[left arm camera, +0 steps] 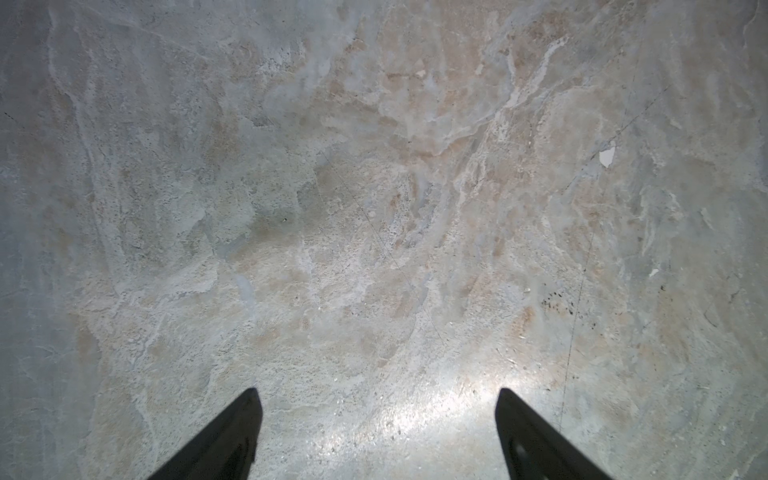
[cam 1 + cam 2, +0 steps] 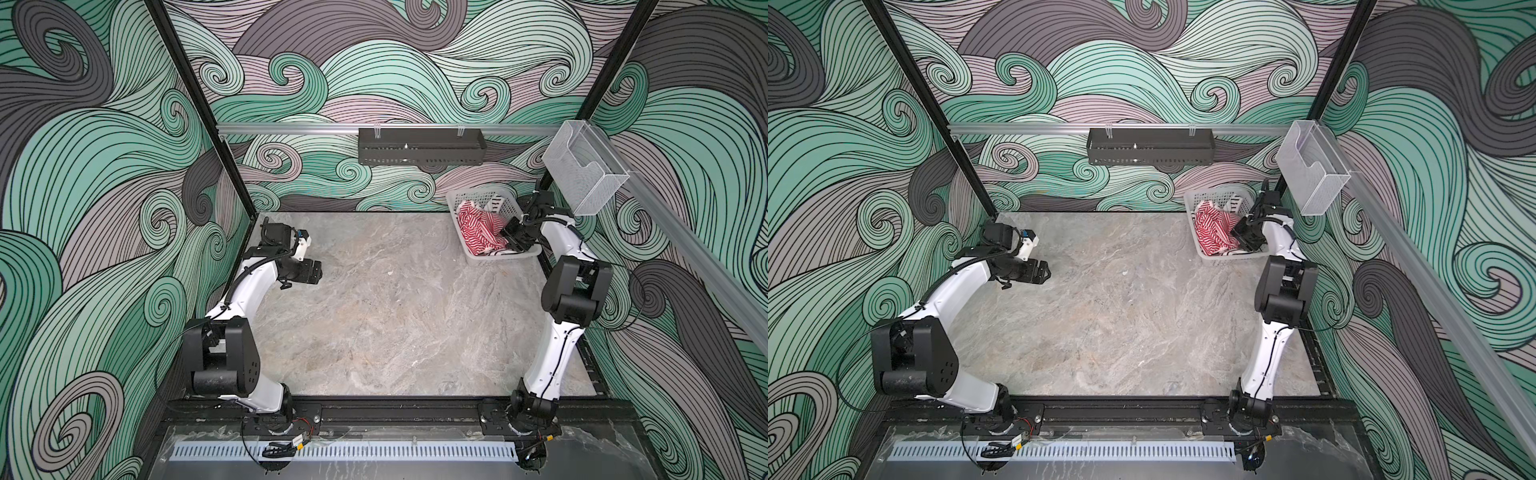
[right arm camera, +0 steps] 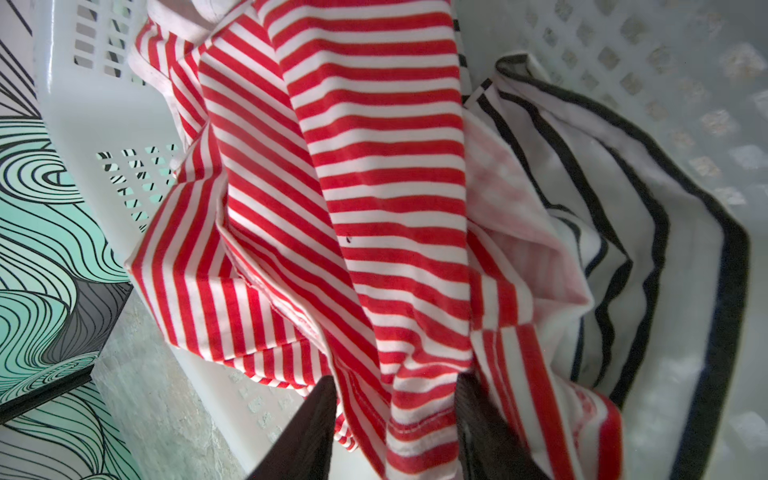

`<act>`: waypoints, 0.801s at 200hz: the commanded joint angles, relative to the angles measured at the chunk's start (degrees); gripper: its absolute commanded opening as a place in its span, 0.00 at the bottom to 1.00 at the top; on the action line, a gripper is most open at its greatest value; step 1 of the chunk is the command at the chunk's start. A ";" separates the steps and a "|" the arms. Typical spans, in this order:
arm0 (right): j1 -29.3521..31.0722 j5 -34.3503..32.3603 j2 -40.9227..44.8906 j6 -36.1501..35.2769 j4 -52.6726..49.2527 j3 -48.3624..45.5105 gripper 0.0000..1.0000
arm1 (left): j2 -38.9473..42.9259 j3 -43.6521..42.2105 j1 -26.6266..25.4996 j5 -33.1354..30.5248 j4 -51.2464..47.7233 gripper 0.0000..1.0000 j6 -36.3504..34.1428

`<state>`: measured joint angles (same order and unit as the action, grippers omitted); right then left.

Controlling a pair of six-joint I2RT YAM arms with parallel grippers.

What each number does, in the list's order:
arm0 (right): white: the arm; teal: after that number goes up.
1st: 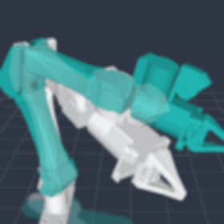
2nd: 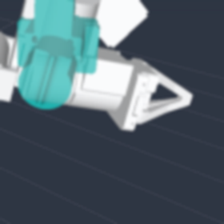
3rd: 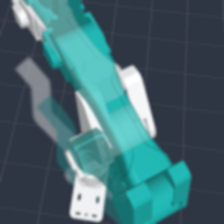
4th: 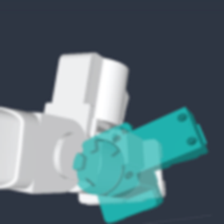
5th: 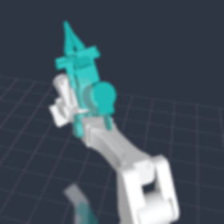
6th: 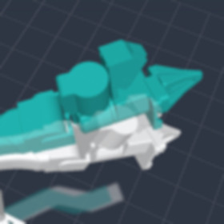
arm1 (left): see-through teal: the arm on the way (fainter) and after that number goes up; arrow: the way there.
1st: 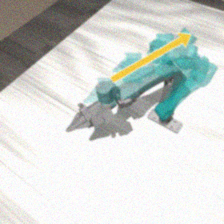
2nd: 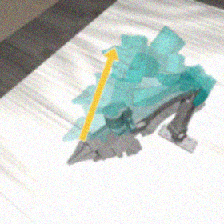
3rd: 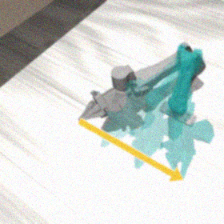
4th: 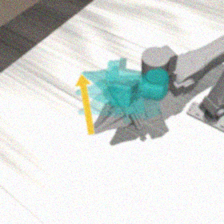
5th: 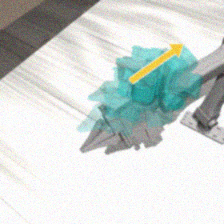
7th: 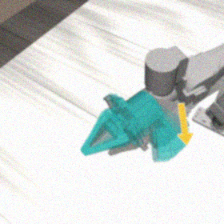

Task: Fold and stack the tank tops
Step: 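Reach the right gripper into the basket and grasp the red striped tank top, then lift the red striped tank top out of the basket with the right gripper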

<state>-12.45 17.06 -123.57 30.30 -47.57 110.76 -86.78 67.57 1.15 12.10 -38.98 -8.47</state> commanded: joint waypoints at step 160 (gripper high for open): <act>3.53 6.68 11.25 0.42 -3.73 13.01 0.00 | -0.21 1.93 -0.83 -0.67 -0.53 0.90 0.73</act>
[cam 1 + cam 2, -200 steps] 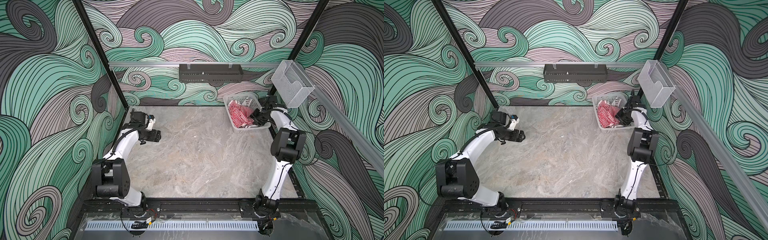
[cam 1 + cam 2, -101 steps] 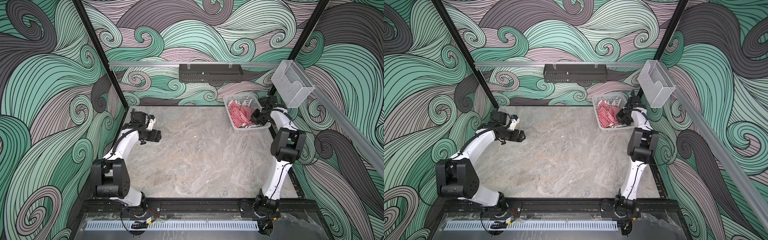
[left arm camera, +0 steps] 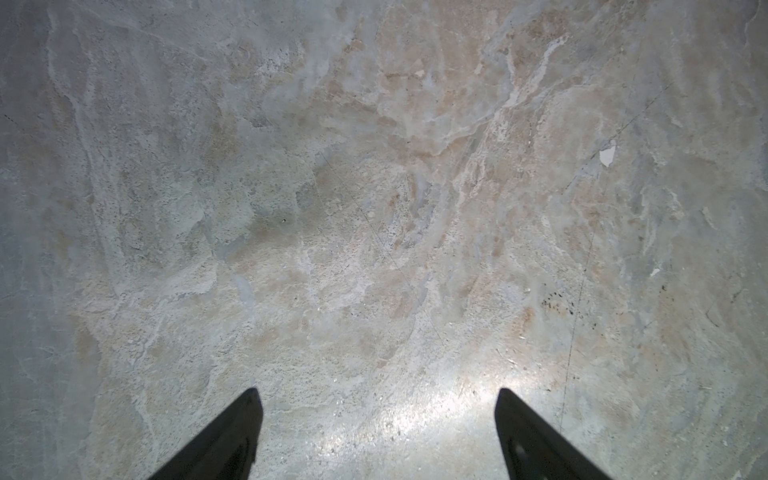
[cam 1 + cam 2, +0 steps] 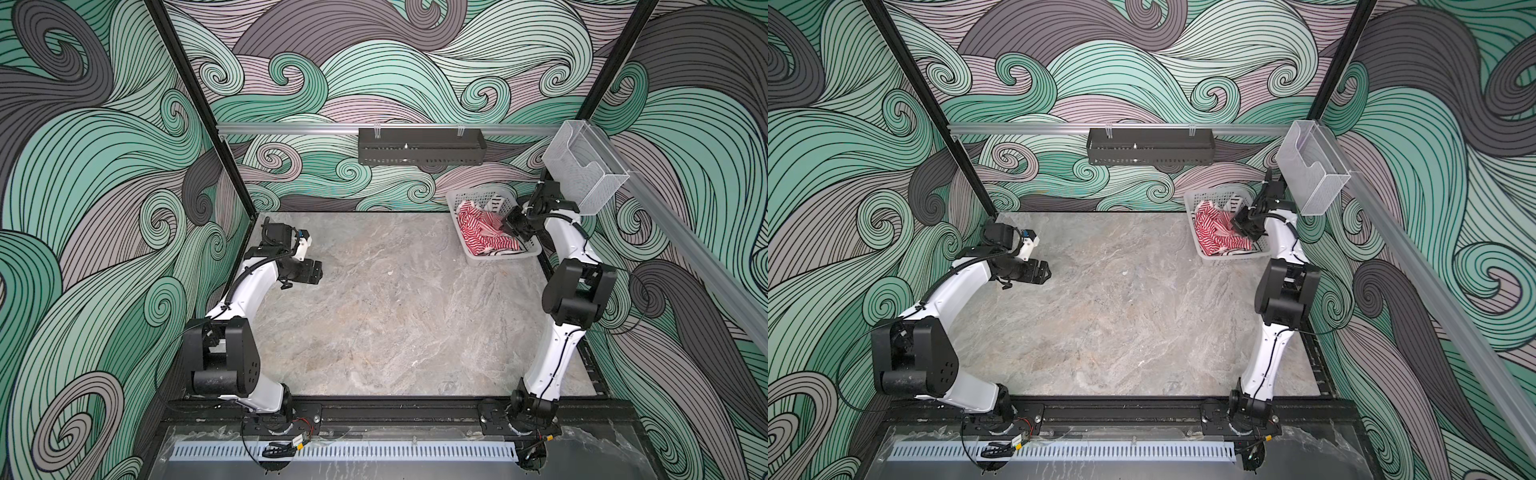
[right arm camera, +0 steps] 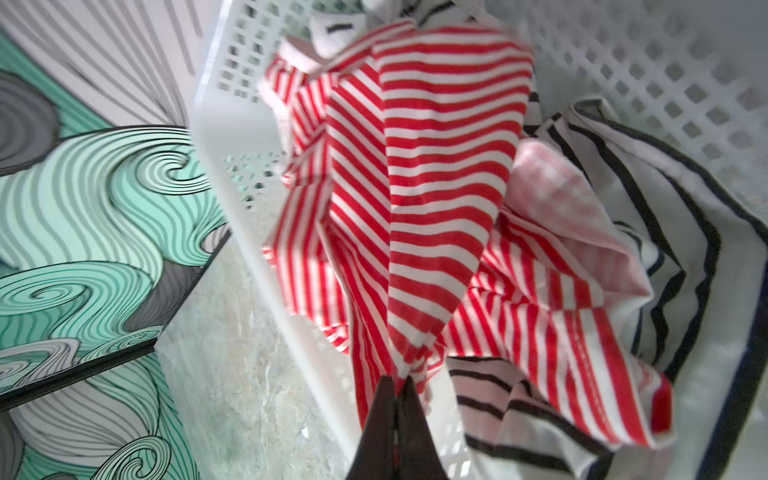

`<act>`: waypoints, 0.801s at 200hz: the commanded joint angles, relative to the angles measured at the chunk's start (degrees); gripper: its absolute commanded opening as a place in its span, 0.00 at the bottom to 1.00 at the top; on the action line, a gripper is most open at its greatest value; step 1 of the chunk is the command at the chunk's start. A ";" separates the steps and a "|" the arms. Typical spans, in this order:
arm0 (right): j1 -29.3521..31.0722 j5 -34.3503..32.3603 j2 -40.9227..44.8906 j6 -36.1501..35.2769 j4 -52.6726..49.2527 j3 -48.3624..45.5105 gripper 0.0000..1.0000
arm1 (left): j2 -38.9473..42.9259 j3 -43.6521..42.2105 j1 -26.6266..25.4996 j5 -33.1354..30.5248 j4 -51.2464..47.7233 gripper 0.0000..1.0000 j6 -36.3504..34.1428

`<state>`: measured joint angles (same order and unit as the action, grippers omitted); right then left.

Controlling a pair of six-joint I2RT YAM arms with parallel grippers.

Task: Fold and stack the tank tops
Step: 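Lift the red striped tank top out of the basket with the right gripper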

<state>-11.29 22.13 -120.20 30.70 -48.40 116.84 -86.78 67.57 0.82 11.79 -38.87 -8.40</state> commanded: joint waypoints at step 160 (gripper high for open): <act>31.86 17.06 14.04 10.00 10.80 38.10 0.00 | 1.97 1.07 -0.66 1.05 0.43 0.90 1.46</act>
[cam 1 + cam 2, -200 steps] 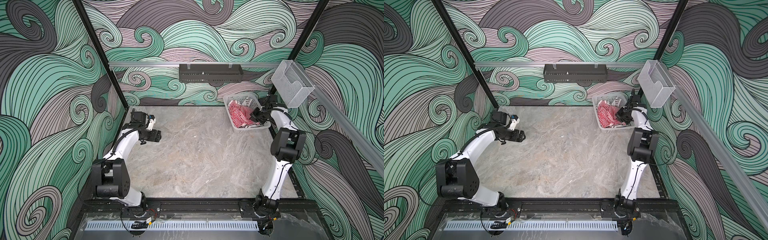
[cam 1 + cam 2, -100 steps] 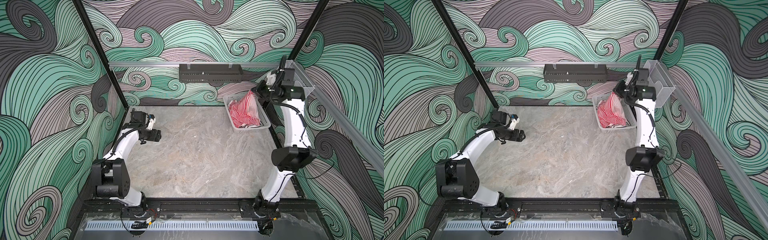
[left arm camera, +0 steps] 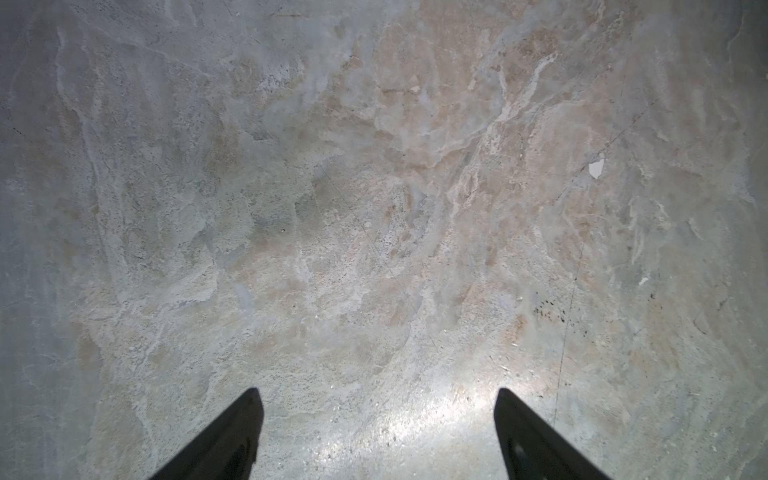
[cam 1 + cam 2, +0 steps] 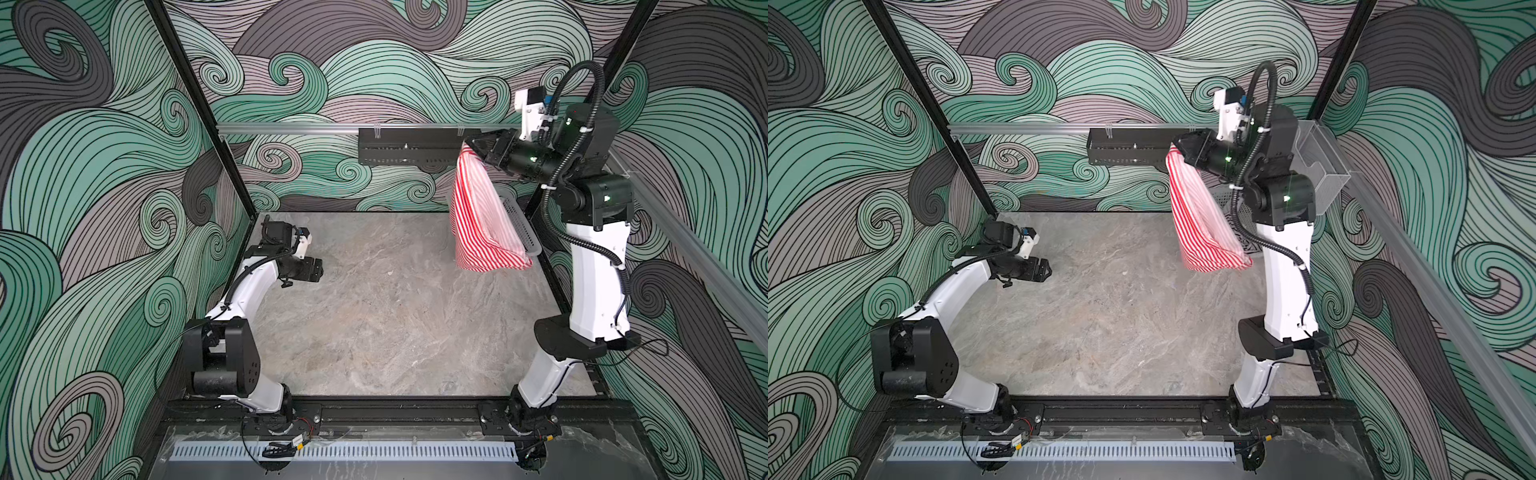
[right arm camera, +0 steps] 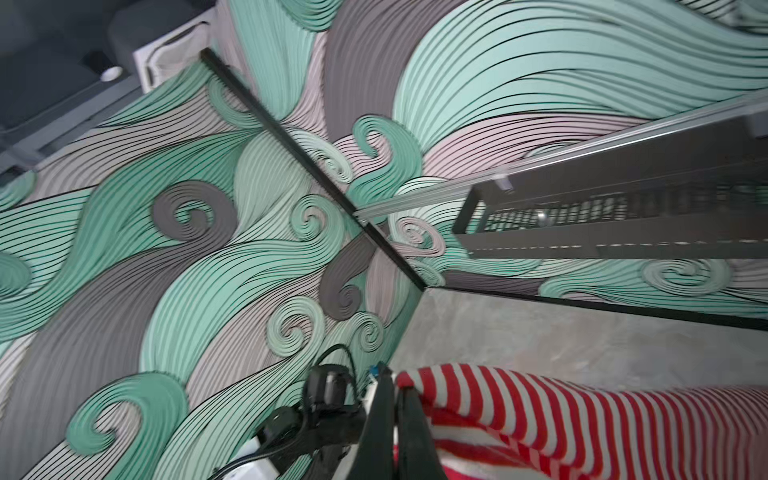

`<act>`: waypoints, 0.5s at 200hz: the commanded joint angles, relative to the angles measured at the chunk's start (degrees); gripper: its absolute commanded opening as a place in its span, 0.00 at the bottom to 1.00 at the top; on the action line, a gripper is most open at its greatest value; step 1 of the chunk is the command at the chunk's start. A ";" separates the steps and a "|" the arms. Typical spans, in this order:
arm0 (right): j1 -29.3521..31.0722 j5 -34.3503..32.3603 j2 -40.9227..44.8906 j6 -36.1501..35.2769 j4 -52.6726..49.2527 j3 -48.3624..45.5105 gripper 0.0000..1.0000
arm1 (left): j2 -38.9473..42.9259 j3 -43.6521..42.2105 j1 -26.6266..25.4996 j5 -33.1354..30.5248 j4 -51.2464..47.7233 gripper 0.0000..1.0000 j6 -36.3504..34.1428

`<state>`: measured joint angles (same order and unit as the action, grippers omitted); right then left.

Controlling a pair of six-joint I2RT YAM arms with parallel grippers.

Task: Fold and stack the tank tops
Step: 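Lift the red striped tank top out of the basket with the right gripper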

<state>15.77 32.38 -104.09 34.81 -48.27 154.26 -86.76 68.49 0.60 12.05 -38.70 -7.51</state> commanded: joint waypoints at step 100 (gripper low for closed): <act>16.00 14.37 -12.66 10.37 19.66 3.13 0.00 | 2.87 -1.15 -0.42 -2.79 1.26 0.89 1.01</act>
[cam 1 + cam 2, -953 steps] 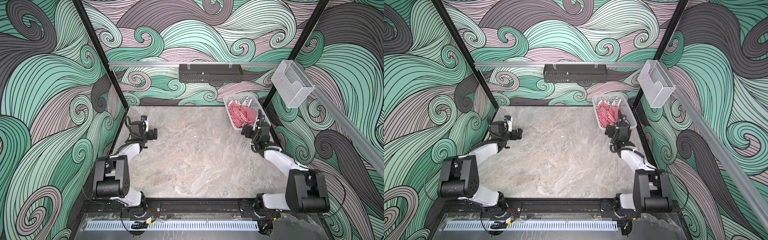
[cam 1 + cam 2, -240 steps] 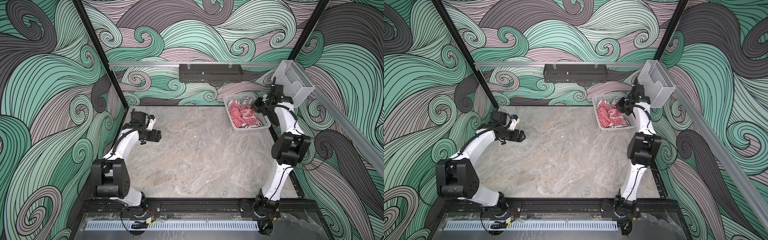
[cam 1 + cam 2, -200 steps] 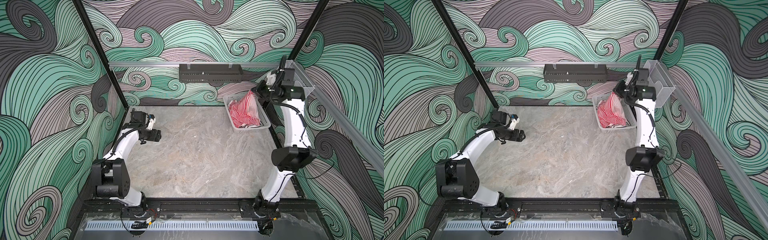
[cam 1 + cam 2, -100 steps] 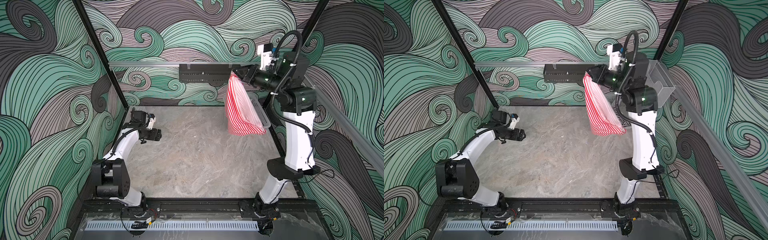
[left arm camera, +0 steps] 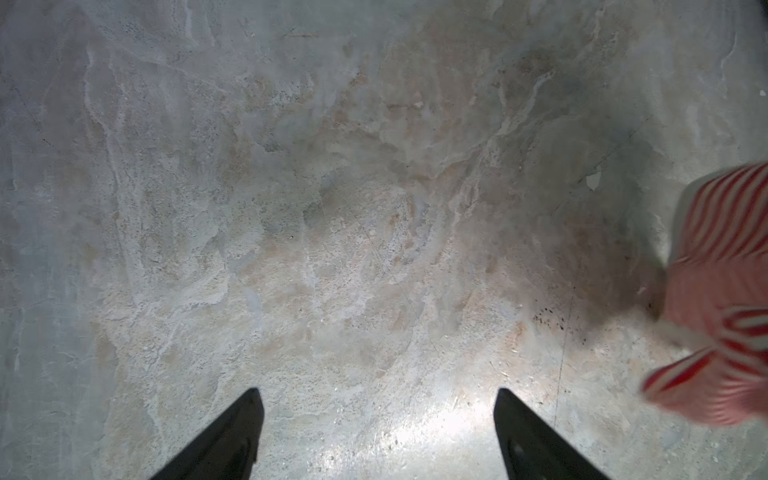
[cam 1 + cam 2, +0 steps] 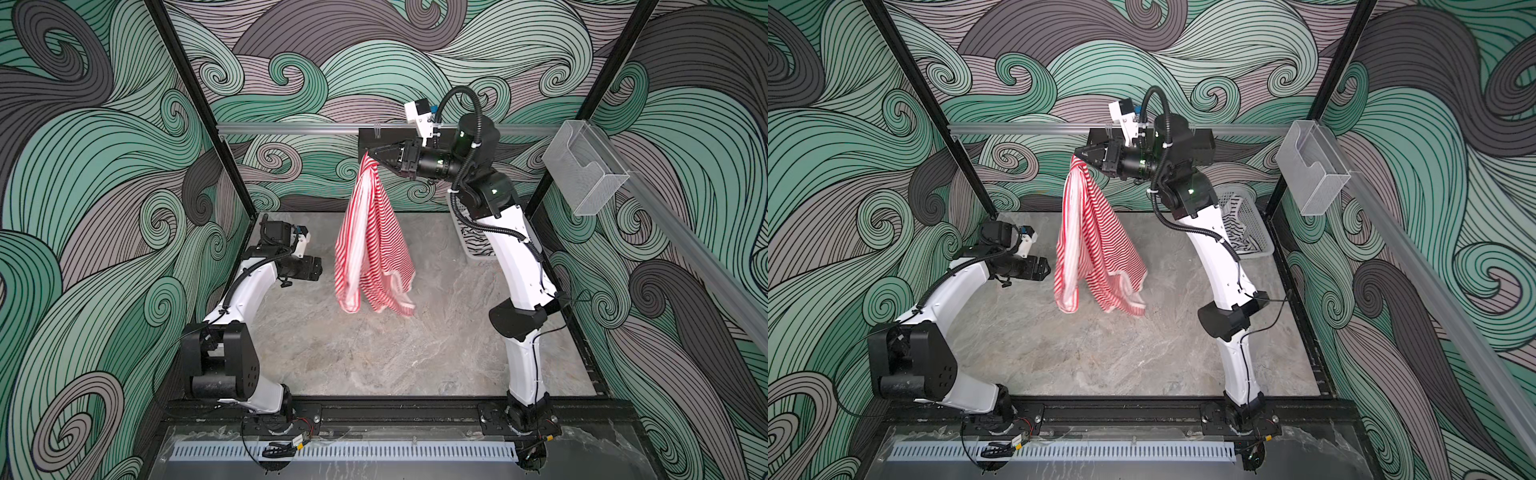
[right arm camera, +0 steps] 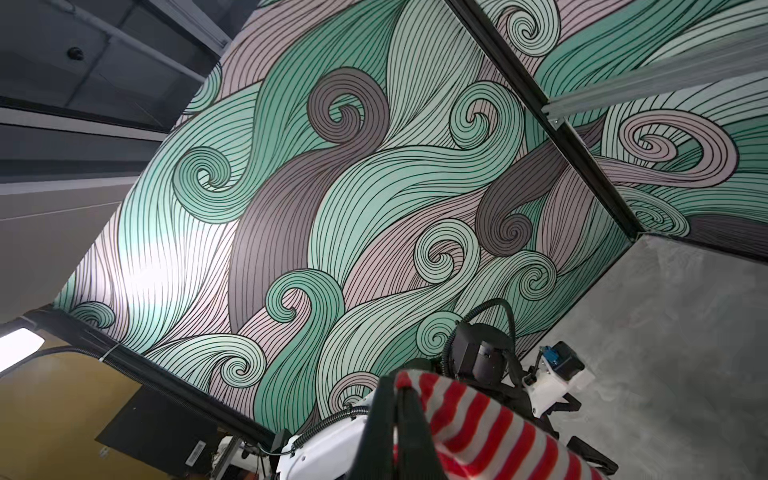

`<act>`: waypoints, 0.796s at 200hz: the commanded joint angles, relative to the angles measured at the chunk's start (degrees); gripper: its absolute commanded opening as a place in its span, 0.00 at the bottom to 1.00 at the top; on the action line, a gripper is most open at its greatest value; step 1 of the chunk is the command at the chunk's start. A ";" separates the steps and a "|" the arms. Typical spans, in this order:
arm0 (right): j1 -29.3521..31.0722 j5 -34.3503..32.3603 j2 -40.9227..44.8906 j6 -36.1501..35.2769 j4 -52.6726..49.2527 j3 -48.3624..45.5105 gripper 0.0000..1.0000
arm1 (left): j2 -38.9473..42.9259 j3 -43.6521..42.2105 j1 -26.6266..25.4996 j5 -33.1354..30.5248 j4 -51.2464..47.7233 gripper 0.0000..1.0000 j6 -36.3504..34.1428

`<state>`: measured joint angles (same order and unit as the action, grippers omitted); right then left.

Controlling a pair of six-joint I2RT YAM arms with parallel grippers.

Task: Fold and stack the tank tops
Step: 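Lift the red striped tank top out of the basket with the right gripper, then lower the tank top onto the table while the left gripper grasps its other edge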

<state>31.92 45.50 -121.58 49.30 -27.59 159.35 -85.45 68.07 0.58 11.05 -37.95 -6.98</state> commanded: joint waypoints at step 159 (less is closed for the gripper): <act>-15.25 -18.23 30.08 -17.50 1.53 -95.69 0.00 | -1.45 -4.59 -9.36 10.68 -8.62 0.88 -11.97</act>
<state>18.76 32.42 -92.73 34.65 -26.52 65.60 -85.80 65.30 -4.12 15.53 -40.51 -12.88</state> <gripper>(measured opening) 0.053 0.885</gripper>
